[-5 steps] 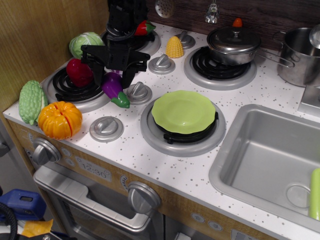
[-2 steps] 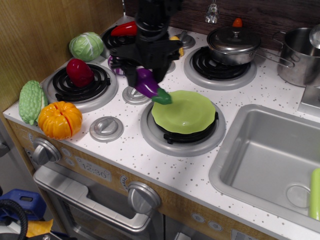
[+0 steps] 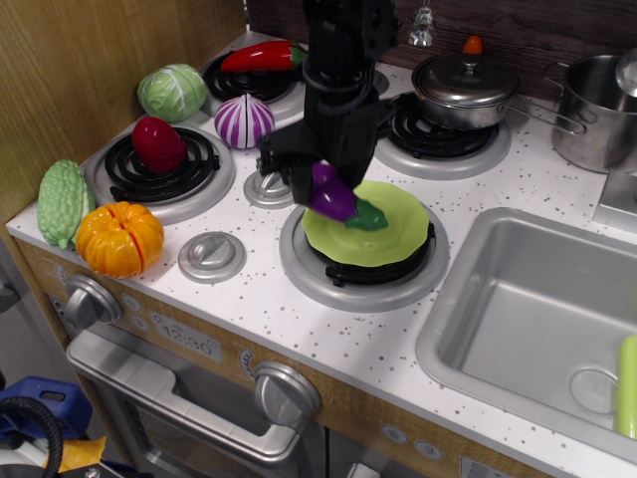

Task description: Put eggplant on plate

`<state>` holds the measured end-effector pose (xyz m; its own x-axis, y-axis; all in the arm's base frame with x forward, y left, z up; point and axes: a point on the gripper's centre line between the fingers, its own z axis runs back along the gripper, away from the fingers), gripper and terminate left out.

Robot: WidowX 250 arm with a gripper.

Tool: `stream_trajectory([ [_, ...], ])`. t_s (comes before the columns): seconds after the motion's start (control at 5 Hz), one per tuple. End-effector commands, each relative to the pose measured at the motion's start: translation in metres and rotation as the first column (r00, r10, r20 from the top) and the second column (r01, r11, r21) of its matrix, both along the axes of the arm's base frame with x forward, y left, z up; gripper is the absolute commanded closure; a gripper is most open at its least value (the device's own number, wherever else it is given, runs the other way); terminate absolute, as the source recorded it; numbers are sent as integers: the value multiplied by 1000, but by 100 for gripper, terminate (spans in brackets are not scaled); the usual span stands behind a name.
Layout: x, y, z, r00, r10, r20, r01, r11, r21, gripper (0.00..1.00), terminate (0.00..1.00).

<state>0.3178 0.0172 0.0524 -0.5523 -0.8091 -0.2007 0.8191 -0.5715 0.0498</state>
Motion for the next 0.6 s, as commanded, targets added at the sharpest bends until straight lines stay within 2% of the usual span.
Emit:
stream_trajectory([
  [0.0,0,9,0,997,-35,70,37,999,-34,0,0],
  [0.2,1,11,-2,996,-41,73,45,997,-56,0,0],
  [0.4,1,11,-2,996,-41,73,45,997,-56,0,100],
])
